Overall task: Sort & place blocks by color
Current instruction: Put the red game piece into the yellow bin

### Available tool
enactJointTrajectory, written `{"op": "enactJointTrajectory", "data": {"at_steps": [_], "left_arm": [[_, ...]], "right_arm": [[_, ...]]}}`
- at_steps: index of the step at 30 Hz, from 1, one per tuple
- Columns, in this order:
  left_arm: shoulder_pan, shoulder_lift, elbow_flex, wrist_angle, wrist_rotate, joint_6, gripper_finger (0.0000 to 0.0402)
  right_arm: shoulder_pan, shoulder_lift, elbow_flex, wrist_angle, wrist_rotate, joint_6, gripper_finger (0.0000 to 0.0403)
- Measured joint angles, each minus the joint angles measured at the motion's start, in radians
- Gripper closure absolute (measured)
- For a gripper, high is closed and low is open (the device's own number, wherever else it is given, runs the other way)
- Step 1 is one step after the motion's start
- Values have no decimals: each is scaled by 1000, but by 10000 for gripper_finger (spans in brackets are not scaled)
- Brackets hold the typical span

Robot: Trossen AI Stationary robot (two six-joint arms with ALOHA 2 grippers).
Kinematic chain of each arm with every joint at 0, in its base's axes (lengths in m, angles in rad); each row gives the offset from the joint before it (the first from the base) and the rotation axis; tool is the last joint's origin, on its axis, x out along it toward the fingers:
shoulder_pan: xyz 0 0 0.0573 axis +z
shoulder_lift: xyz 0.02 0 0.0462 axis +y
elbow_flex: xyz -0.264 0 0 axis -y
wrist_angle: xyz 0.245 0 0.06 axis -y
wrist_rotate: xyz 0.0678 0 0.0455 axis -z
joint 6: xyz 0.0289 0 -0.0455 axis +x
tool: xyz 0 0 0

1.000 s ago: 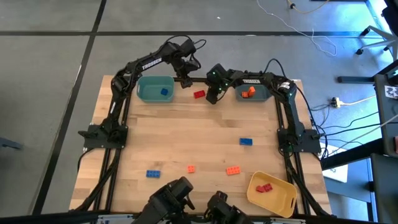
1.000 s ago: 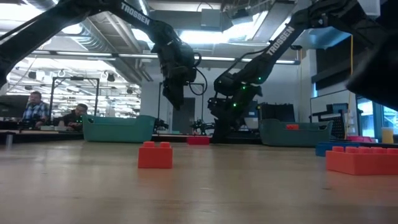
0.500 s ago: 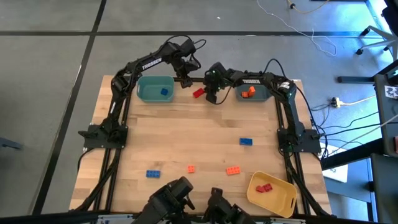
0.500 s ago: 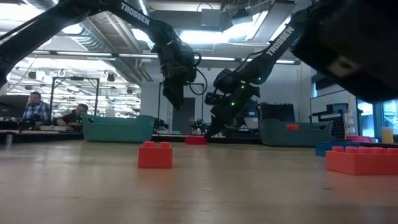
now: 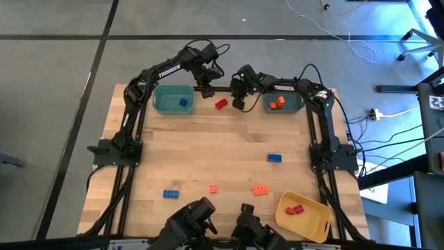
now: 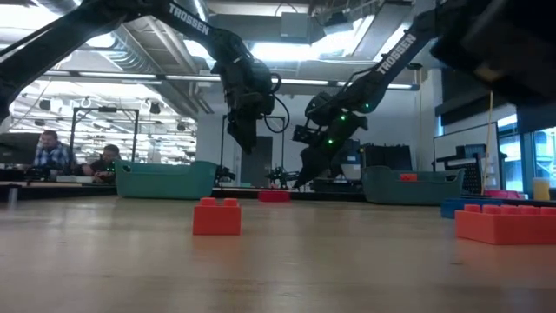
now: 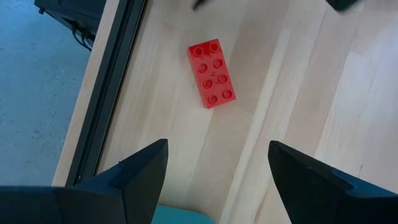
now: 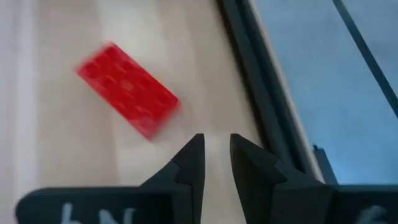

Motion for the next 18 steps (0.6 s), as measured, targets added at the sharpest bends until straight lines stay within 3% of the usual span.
{"op": "enactJointTrajectory", "data": {"at_steps": [11, 18], "left_arm": [[0, 0, 0, 4, -2, 0, 131], [0, 0, 0, 4, -6, -1, 131]], "right_arm": [[-13, 45, 5, -19, -76, -13, 324], [-13, 83, 115, -53, -92, -16, 328]]}}
